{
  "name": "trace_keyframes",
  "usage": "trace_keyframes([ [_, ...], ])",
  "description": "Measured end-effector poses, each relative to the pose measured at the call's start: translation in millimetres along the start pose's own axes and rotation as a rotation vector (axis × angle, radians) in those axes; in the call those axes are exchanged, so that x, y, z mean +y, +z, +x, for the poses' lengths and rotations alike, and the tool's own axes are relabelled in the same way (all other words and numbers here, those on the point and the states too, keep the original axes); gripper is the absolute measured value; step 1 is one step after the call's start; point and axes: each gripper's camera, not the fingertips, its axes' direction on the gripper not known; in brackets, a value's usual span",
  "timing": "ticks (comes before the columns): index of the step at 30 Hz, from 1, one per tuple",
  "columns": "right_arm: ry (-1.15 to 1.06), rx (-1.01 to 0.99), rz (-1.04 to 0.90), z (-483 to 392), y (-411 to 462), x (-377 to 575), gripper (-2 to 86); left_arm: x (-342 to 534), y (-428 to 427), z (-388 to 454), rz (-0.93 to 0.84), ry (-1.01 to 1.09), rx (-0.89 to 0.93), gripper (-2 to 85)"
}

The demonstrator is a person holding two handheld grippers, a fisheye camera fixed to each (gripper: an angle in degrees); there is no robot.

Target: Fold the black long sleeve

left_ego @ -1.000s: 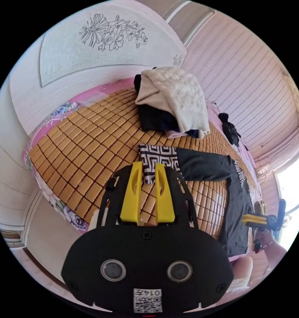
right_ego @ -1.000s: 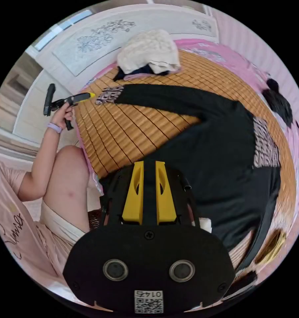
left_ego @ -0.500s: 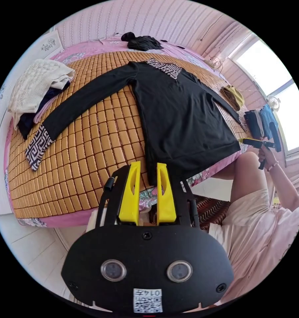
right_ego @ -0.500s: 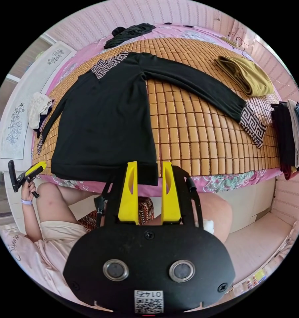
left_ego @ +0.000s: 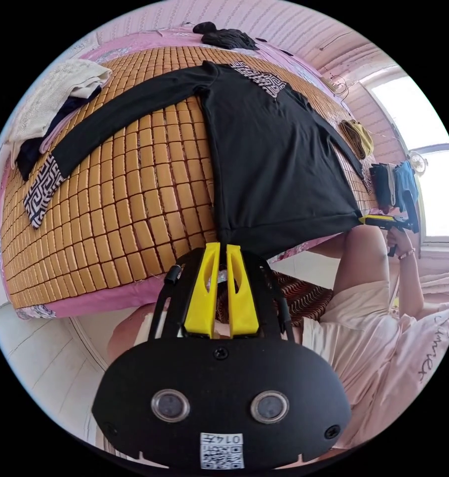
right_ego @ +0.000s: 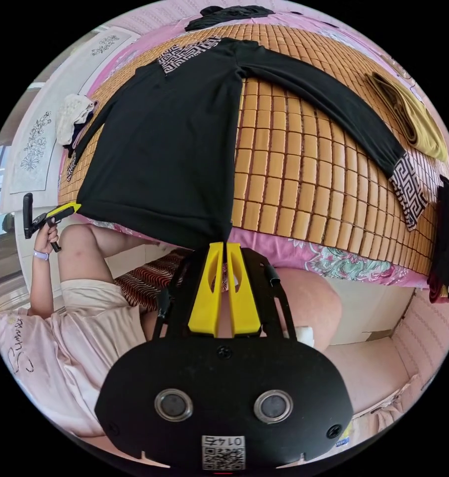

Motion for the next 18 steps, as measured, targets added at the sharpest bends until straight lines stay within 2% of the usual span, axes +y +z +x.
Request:
trace_keyframes([
  [4, -0.004, 0.029, -0.046, -3.1, -2.0, 8.1, 0.0, -8.4, 11.1, -6.3, -0.037, -0.023, 0.023, 4.7],
  [9, -0.003, 0.19, -0.042, -10.6, -14.9, 21.4, 0.8, -3.9, -6.7, -29.2, 0.082, -0.098, -0.018, 5.1],
  [14, -0.082, 0.092, 0.149, -39.5, -43.0, 18.2, 2.2, 3.1, -35.2, -85.3, 0.405, -0.32, -0.073, 5.3],
  [18, -0.246, 0.014, 0.266, -91.1, -57.5, -1.2, 3.2, 3.3, -42.1, -122.5, 0.631, -0.45, -0.126, 6.0],
])
